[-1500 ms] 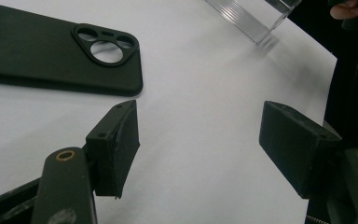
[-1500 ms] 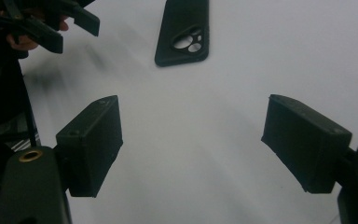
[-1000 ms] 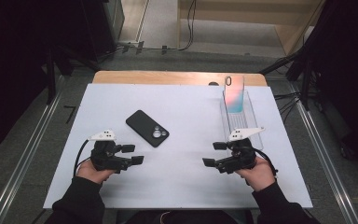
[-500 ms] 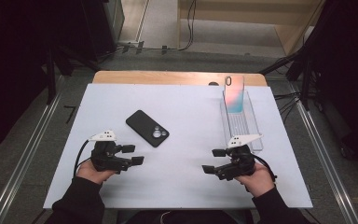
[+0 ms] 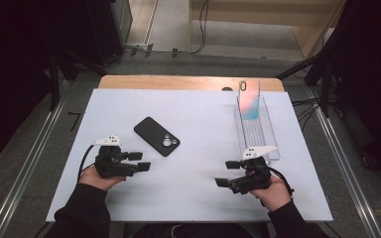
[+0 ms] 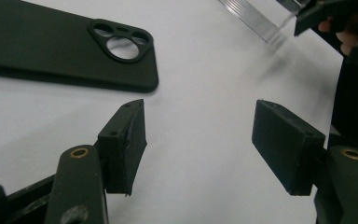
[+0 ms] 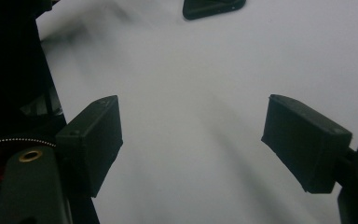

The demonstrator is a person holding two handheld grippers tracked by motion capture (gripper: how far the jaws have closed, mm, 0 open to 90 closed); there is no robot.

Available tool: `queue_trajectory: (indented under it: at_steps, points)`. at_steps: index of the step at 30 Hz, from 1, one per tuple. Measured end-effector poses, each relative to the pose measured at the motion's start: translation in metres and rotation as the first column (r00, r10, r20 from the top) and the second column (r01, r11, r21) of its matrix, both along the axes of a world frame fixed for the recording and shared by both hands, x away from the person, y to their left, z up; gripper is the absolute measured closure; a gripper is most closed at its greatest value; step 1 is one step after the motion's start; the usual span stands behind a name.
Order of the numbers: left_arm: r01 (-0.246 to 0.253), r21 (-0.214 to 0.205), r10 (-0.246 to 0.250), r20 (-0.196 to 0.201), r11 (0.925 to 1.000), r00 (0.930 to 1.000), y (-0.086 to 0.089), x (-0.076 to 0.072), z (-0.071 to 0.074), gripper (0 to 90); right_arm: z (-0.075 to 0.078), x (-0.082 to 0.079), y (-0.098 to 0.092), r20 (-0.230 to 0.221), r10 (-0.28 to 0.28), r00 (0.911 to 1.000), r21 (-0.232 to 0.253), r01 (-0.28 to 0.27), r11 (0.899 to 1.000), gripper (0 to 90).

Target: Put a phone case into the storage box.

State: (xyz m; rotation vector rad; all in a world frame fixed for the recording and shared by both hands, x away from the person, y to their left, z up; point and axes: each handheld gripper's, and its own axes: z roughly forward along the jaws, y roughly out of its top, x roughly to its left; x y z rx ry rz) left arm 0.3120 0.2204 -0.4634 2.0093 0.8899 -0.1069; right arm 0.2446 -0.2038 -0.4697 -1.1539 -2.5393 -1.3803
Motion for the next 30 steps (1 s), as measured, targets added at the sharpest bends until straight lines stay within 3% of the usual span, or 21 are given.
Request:
queue_trajectory:
  at_steps: [4, 9, 15, 17, 20, 25, 30]
  points:
    - [-0.019, 0.024, 0.02, -0.029, 0.9995, 0.9994, -0.003, 0.005, -0.001, 55.7, -0.002, 0.0, -0.001, -0.008, 0.002, 1.0, 0.005, -0.002, 1.0, 17.8]
    - [-0.005, 0.084, 0.005, 0.006, 0.9965, 1.0, -0.01, 0.011, -0.002, 88.8, -0.001, 0.0, -0.003, -0.003, -0.008, 1.0, 0.011, 0.008, 1.0, 17.8]
    - [0.003, 0.127, -0.009, 0.051, 0.9918, 0.9987, -0.021, 0.022, -0.008, 90.0, -0.002, 0.0, -0.002, -0.007, -0.011, 0.9999, 0.011, 0.011, 1.0, 17.8]
    - [0.001, 0.111, -0.005, 0.043, 0.9939, 0.999, -0.023, 0.026, -0.011, 90.0, -0.002, 0.0, -0.002, -0.007, -0.009, 0.9999, 0.014, 0.009, 1.0, 17.8]
    - [-0.009, 0.137, 0.006, 0.022, 0.9905, 0.9997, -0.026, 0.034, -0.018, 90.0, -0.002, 0.001, -0.003, -0.006, -0.012, 0.9999, 0.018, 0.012, 1.0, 17.9]
    - [0.0, 0.151, -0.005, 0.031, 0.9885, 0.9995, -0.031, 0.042, -0.024, 90.0, -0.002, 0.0, -0.003, -0.009, -0.015, 0.9999, 0.018, 0.015, 1.0, 17.8]
    - [0.009, 0.2, -0.014, 0.022, 0.9797, 0.9997, -0.037, 0.047, -0.032, 90.0, -0.003, 0.001, -0.004, -0.009, -0.014, 0.9999, 0.016, 0.014, 1.0, 17.8]
